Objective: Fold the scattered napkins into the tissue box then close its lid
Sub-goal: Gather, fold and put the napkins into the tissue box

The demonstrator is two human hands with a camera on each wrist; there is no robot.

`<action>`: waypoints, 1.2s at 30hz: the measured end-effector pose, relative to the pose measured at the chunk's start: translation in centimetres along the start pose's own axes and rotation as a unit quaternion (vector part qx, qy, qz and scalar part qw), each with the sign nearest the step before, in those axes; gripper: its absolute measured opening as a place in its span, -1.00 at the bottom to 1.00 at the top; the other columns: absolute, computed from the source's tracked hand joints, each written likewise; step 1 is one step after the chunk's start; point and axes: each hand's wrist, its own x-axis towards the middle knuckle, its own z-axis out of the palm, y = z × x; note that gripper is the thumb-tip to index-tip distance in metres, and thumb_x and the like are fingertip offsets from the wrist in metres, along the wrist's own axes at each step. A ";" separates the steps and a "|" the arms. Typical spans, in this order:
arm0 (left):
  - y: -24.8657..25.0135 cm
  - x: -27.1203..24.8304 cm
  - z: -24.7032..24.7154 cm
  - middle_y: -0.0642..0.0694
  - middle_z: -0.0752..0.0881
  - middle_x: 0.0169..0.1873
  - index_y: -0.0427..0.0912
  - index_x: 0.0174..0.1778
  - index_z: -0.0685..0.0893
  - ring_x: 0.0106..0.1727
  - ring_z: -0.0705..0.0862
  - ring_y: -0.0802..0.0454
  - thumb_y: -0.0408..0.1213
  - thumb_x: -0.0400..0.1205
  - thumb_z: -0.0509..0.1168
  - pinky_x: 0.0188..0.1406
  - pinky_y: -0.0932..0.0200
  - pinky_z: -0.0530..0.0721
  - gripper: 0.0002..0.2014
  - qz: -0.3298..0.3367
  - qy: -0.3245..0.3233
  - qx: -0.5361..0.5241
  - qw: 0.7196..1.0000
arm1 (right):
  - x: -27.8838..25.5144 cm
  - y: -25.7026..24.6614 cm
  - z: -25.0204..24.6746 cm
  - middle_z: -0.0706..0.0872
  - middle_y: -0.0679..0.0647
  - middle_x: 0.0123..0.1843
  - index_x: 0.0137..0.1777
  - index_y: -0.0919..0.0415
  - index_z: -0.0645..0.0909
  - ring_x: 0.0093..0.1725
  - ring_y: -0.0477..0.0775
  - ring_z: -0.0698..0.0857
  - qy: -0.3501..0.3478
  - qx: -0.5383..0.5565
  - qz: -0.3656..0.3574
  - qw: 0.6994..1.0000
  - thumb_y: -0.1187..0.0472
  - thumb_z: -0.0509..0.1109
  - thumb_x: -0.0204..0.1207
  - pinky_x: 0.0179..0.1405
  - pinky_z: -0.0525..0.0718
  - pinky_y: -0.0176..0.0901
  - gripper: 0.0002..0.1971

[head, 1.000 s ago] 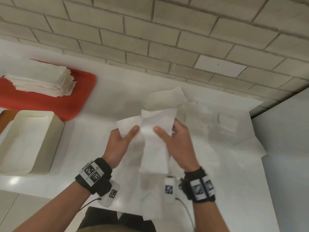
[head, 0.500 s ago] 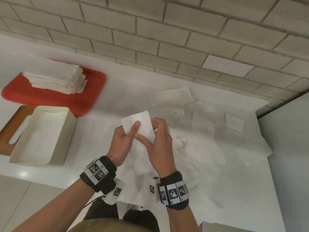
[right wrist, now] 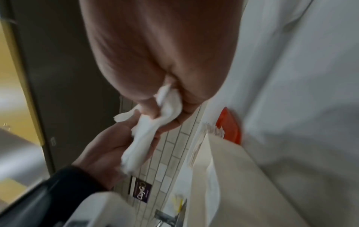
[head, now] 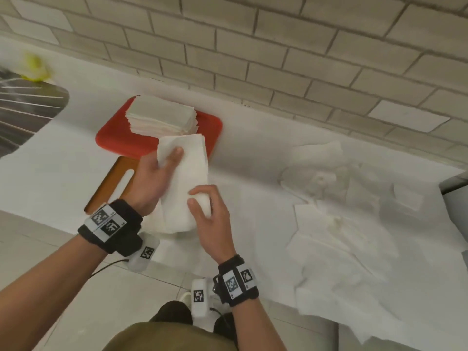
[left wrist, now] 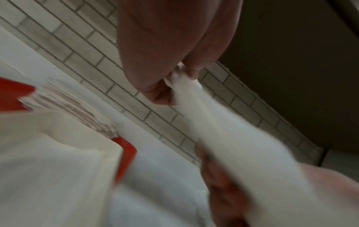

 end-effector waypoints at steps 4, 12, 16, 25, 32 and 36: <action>-2.2 4.4 -6.5 0.09 0.80 0.41 0.18 0.61 0.67 0.45 0.74 0.10 -0.13 0.85 0.36 0.49 0.05 0.69 -0.62 0.079 0.010 0.122 0.989 | 1.5 1.5 6.5 0.84 0.04 0.32 0.30 0.11 0.71 0.22 -0.01 0.78 -0.009 -0.112 0.098 0.989 0.29 0.45 0.78 0.18 0.61 -0.51 -0.83; -5.6 6.5 -8.7 -0.15 0.71 0.44 0.11 0.41 0.66 0.37 0.72 -0.19 -0.23 0.77 0.46 0.33 -0.07 0.68 -0.69 0.112 -0.221 0.505 0.827 | 4.3 1.8 13.0 0.50 0.43 0.60 0.67 0.41 0.33 0.49 0.48 0.66 -0.089 -0.263 0.242 0.930 0.35 0.38 0.81 0.50 0.69 0.25 -0.50; -7.8 6.6 -6.7 -0.16 0.24 0.83 0.09 0.85 0.21 0.72 0.41 -0.30 0.09 0.74 0.44 0.66 -0.26 0.49 -0.20 0.034 -0.352 0.647 0.676 | 2.5 -0.1 9.7 0.67 0.34 0.40 0.57 0.20 0.48 0.27 0.40 0.79 -0.086 -0.274 0.192 0.938 0.23 0.34 0.83 0.33 0.80 0.25 -0.64; -3.6 1.3 2.2 -0.17 0.72 0.30 -0.09 0.48 0.64 0.29 0.70 -0.28 -0.11 0.67 0.55 0.14 -0.28 0.79 -0.52 0.262 -0.194 0.537 0.778 | -8.5 2.7 -15.5 0.84 -0.18 0.11 0.23 -0.05 0.68 0.06 -0.20 0.81 0.188 -0.328 0.088 0.922 0.22 0.47 0.72 0.08 0.83 -0.10 -0.82; -8.7 -10.0 20.2 0.05 0.68 0.32 0.04 0.44 0.64 0.31 0.62 0.00 0.19 0.74 0.35 0.13 -0.08 0.74 -0.57 0.298 -0.427 0.448 0.727 | -19.2 8.9 -34.1 0.56 0.19 0.56 0.53 -0.07 0.52 0.42 0.46 0.60 0.267 -0.461 0.312 0.787 0.14 0.56 0.51 0.35 0.66 0.33 -0.42; -13.3 -15.0 29.4 -0.07 0.63 0.48 -0.09 0.57 0.60 0.44 0.58 -0.11 0.20 0.71 0.38 0.29 -0.18 0.69 -0.40 0.320 -0.462 0.427 0.709 | -22.3 12.0 -39.0 0.34 0.17 0.65 0.69 -0.07 0.37 0.55 0.44 0.42 0.199 -0.444 0.411 0.771 0.01 0.56 0.57 0.49 0.53 0.30 -0.29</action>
